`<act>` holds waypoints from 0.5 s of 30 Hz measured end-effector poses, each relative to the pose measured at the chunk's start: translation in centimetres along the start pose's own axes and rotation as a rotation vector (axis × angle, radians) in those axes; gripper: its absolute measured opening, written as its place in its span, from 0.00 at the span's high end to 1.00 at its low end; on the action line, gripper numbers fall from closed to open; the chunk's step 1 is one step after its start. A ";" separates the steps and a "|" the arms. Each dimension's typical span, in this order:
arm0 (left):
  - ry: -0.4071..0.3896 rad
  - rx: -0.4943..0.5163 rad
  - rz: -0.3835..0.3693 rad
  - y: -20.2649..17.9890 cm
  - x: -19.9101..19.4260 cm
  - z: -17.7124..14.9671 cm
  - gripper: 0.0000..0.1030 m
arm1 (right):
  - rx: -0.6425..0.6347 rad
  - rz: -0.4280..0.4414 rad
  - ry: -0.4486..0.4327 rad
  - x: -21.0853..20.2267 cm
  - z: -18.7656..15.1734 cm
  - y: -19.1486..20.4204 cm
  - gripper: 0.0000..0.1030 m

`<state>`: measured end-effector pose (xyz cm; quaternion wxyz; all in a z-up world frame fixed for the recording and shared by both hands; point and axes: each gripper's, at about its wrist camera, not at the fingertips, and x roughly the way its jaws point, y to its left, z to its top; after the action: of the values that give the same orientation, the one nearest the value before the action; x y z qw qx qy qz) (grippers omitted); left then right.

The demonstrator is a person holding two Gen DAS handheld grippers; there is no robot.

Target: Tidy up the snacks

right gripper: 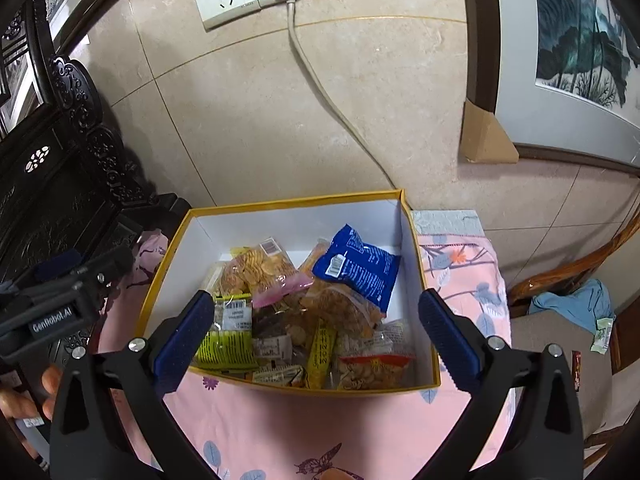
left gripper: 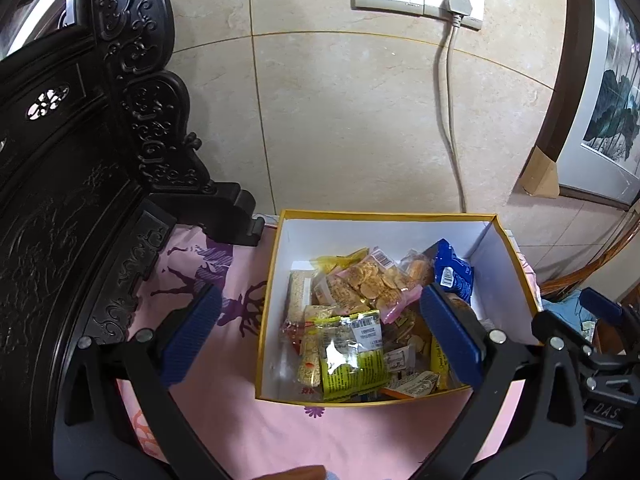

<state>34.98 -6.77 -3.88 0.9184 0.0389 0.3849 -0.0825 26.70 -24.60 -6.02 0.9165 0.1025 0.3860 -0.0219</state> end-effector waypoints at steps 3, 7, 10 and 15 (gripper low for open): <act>-0.003 -0.004 -0.002 0.1 -0.2 0.1 0.02 | -0.014 -0.001 0.003 0.0 -0.3 0.3 0.01; -0.015 -0.004 -0.001 0.2 -0.3 0.1 0.02 | -0.022 0.003 0.012 0.1 -0.5 0.6 0.01; -0.023 -0.011 0.002 0.3 -0.4 0.0 0.02 | -0.023 0.005 0.018 0.2 -0.6 0.7 0.01; -0.027 -0.007 0.004 0.1 -0.5 0.0 0.02 | -0.026 0.003 0.024 0.3 -0.8 0.6 0.01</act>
<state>34.63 -6.56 -3.52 0.9237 0.0356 0.3729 -0.0798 26.42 -23.81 -6.72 0.9132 0.0912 0.3970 -0.0142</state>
